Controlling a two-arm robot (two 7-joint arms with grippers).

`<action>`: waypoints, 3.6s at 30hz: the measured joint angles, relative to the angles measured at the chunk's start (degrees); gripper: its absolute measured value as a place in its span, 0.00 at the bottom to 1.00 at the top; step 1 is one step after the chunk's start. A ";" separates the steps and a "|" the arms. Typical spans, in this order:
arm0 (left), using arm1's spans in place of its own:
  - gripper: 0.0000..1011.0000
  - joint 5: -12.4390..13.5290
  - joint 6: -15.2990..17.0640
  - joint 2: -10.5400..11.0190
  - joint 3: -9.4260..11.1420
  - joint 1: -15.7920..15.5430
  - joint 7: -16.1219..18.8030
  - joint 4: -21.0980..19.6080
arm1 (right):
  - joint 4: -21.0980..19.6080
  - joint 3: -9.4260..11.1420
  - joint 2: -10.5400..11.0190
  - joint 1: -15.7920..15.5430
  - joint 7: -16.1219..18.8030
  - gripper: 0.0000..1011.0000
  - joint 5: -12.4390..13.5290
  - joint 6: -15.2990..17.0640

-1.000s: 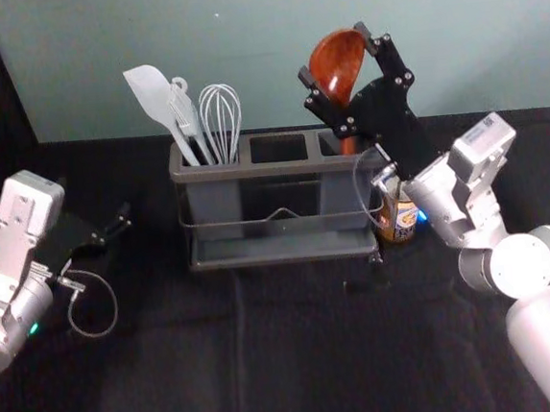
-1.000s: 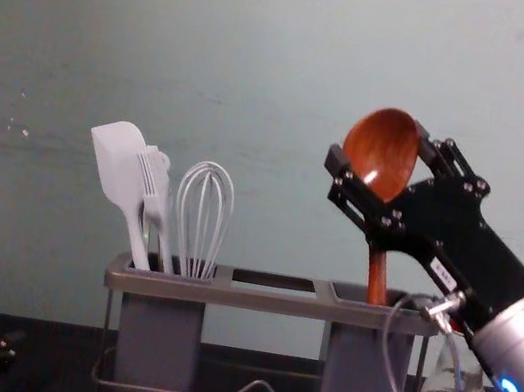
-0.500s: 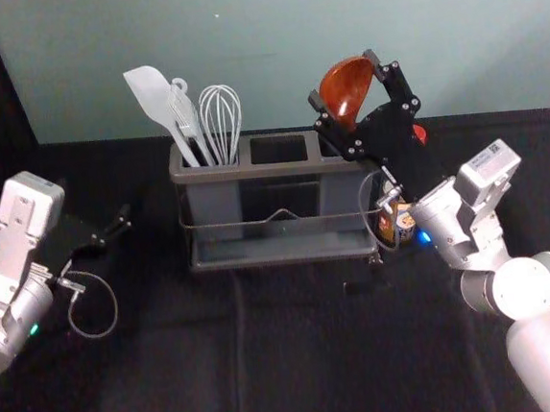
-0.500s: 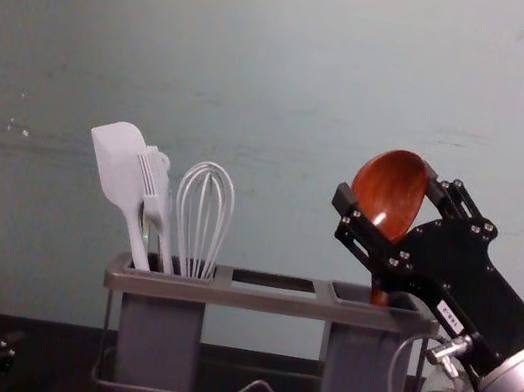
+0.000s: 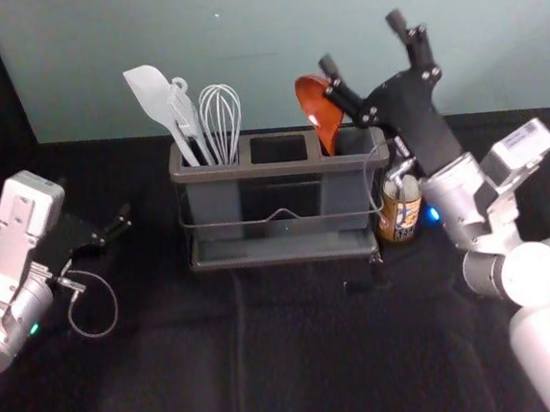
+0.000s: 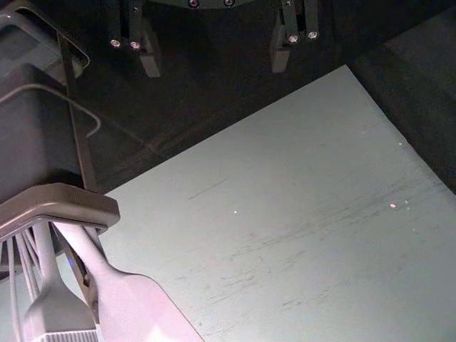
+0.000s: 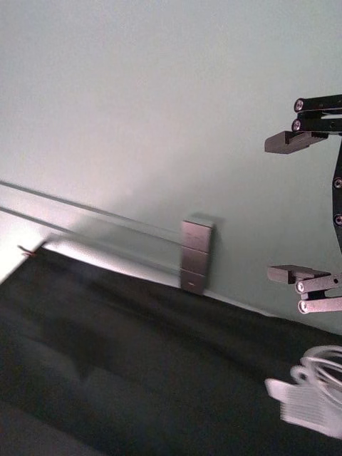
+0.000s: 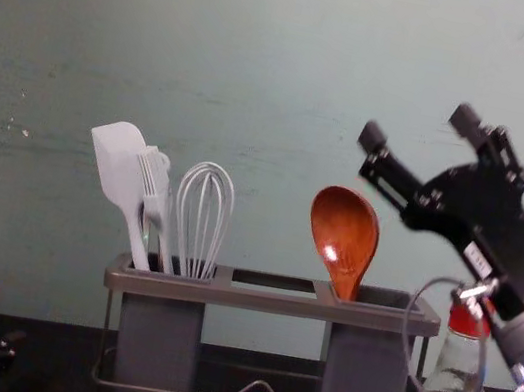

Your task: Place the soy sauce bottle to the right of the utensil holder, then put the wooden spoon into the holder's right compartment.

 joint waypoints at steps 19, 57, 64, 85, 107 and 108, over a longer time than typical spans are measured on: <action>0.99 0.00 0.00 0.00 0.00 0.00 0.00 0.00 | -5.92 10.27 0.51 -2.90 -4.30 0.99 0.88 -4.95; 0.99 0.00 0.00 0.00 0.00 0.00 0.00 0.00 | -9.42 16.54 2.74 -7.91 -12.12 0.99 -30.49 29.90; 0.99 0.00 0.00 0.00 0.00 0.00 0.00 0.00 | -9.45 11.86 7.84 -6.80 -9.65 0.99 -37.45 33.77; 0.99 0.00 0.00 0.00 0.00 0.00 0.00 0.00 | -4.73 10.95 6.54 -5.87 -22.51 0.99 -38.39 32.51; 0.99 0.00 0.00 0.00 0.00 0.00 0.00 0.00 | -10.20 13.28 4.87 -6.89 -10.60 0.99 -23.82 46.94; 0.99 0.00 0.00 0.00 0.00 0.00 0.00 0.00 | -10.09 13.13 4.89 -6.91 -10.61 0.99 -23.61 46.86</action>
